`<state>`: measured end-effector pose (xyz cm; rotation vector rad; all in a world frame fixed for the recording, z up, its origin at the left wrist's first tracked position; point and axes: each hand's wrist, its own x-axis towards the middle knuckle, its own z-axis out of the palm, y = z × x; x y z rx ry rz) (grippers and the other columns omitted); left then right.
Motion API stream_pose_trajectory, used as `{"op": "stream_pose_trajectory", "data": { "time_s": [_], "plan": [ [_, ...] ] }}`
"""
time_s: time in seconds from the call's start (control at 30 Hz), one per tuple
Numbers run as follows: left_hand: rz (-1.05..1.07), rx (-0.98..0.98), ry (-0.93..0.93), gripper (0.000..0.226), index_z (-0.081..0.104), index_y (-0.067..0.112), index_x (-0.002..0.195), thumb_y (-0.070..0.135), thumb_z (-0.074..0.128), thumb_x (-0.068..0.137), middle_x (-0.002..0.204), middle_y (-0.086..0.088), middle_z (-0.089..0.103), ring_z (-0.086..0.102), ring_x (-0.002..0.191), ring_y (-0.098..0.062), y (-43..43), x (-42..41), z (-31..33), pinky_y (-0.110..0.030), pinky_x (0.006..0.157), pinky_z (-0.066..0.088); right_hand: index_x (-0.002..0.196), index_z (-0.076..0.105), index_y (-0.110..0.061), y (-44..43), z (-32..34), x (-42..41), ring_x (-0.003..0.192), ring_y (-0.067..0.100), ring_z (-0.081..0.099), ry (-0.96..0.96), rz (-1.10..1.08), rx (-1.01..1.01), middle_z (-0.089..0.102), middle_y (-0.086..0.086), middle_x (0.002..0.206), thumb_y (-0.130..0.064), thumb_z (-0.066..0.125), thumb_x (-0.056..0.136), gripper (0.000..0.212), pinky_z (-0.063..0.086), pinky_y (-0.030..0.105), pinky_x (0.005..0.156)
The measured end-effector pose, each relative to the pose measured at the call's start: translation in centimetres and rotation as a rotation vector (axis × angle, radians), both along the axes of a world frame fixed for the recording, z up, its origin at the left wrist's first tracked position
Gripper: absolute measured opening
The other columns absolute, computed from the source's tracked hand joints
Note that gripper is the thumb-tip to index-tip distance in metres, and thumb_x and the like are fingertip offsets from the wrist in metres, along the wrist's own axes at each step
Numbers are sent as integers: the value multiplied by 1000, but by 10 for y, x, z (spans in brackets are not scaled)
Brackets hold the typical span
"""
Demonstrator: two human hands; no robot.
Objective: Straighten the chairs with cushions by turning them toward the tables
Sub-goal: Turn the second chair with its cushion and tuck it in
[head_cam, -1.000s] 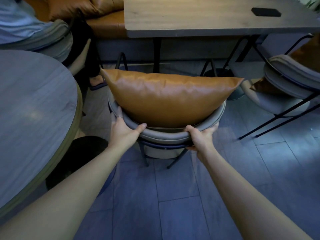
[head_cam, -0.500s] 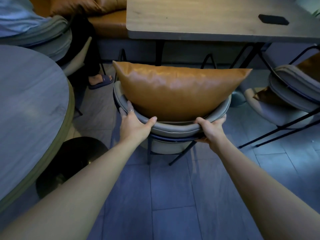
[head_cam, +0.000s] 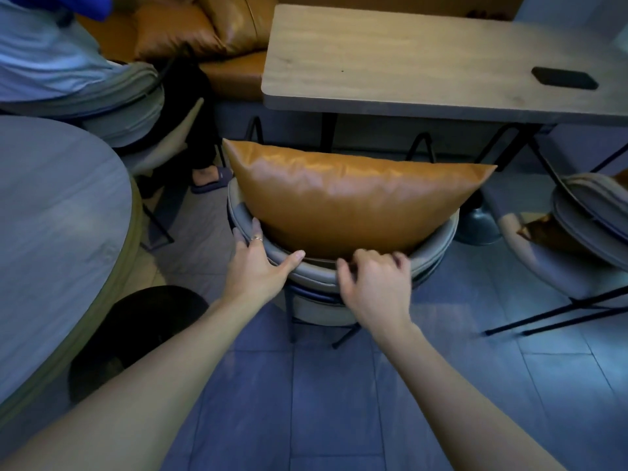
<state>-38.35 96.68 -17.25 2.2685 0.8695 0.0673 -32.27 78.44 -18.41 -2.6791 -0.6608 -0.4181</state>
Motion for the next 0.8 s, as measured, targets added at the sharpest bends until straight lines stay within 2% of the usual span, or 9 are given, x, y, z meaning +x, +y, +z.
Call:
{"op": "stream_pose_trajectory", "data": {
  "time_s": [0.03,0.07,0.13,0.2,0.27,0.43,0.53,0.7,0.8],
  "plan": [
    [-6,9,5,109,7,23,161,72,60,80,168,-17,7,29,148,-38,0,0,0,-42,112,35,73,61,-14,7,-1,-4,68,36,66,68,116,-12,65,8,70,-43,56,89,33,45,45,75],
    [-13,16,7,109,7,23,161,72,59,80,168,-18,7,31,146,-39,0,0,1,-42,110,37,78,62,-17,14,2,-6,70,35,66,125,207,-74,66,5,73,-47,55,88,33,42,43,72],
    [-21,23,15,109,7,22,161,73,58,80,167,-20,10,35,144,-40,0,1,2,-41,108,38,105,63,-21,26,9,-6,88,32,69,223,338,-284,71,2,93,-49,58,87,34,40,42,76],
    [-35,28,30,107,6,22,161,72,58,82,166,-21,13,40,140,-40,-1,2,5,-38,103,41,127,57,-25,35,13,4,101,34,69,312,362,-379,72,2,108,-44,62,89,42,39,39,75],
    [-50,25,46,106,5,22,162,69,59,84,164,-23,16,46,135,-39,-2,5,9,-34,96,42,134,56,-30,38,15,14,104,37,69,394,337,-404,73,4,114,-45,64,91,46,38,37,73],
    [-54,25,56,105,4,20,162,68,57,85,163,-25,19,46,134,-41,-10,17,13,-37,98,43,134,56,-36,29,13,37,103,37,69,364,420,-438,74,4,115,-59,60,94,46,39,38,71],
    [-53,25,53,105,4,19,162,69,56,85,160,-26,22,49,130,-42,-20,25,12,-38,93,45,131,58,-36,20,13,51,102,36,69,342,451,-450,74,3,113,-62,58,94,45,38,37,70],
    [-30,-12,37,106,5,23,161,71,57,83,166,-23,6,37,142,-43,-32,31,9,-41,104,40,129,59,-36,9,18,59,101,35,69,343,430,-479,74,2,112,-65,57,94,45,38,37,70],
    [5,-31,-7,107,7,30,161,74,59,79,167,-16,15,36,144,-38,-27,28,3,-41,106,39,130,58,-29,25,18,52,106,35,68,380,381,-492,73,4,116,-60,58,95,47,40,39,74]
  ]
}}
